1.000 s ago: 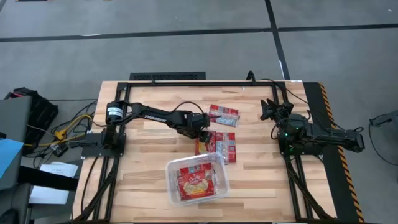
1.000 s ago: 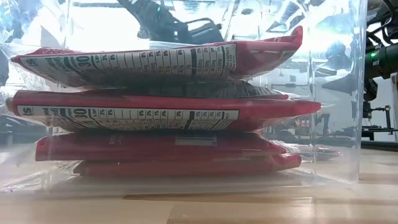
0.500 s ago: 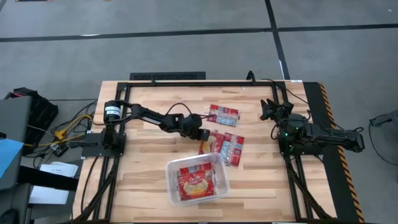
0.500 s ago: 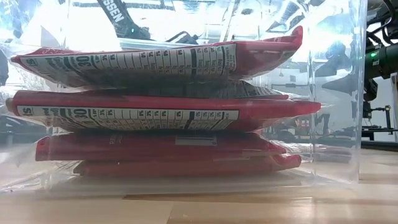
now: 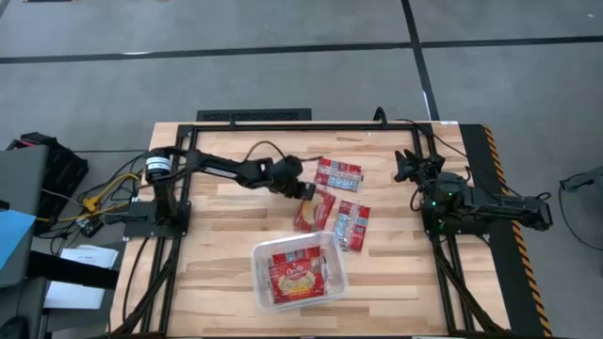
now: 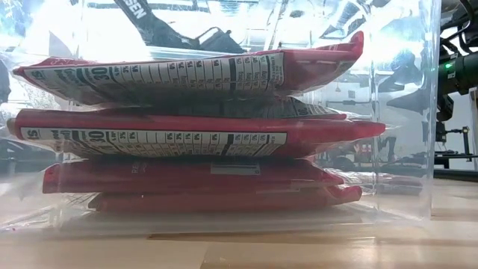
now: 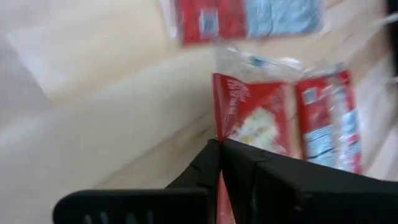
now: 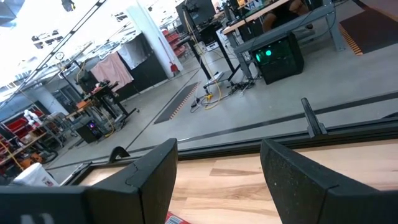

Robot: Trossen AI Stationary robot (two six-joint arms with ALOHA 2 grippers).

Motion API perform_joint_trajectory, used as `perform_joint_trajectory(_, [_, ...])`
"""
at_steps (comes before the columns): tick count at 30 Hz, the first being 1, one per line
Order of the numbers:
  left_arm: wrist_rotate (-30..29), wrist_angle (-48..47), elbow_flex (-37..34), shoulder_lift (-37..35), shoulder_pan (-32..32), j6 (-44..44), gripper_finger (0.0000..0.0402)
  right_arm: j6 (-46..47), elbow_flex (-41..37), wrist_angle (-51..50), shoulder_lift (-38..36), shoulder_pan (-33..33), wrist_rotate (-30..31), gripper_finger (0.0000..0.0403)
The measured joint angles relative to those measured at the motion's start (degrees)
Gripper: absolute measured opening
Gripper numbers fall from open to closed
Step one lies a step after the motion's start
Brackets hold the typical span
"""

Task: Sort popcorn bags into baskets
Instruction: Put the red popcorn bag into the transparent container

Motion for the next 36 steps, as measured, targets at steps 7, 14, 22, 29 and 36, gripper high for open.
perform_joint_trajectory(7, [-0.39,-7.54,0.35,-6.08,3.40,6.67,0.0000,0.00,0.00,0.00,0.01,0.00,0.00,0.0255])
perform_joint_trajectory(14, [-1.04,-17.96,0.37,-11.56,5.08,12.76,0.0000,0.00,0.00,0.00,-0.01,0.00,0.00,0.0255])
perform_joint_trajectory(22, [-1.05,-23.01,0.37,-17.81,5.19,15.82,0.0000,-0.04,0.02,0.00,0.01,0.00,-0.01,0.0255])
perform_joint_trajectory(29, [-1.06,-25.11,0.46,-19.99,5.19,17.22,0.0000,-0.13,0.00,0.00,-0.01,0.00,-0.02,0.0255])
perform_joint_trajectory(36, [-2.52,-29.62,0.48,-20.05,5.19,19.60,0.0013,-0.10,0.00,0.00,0.01,0.00,-0.02,0.0255])
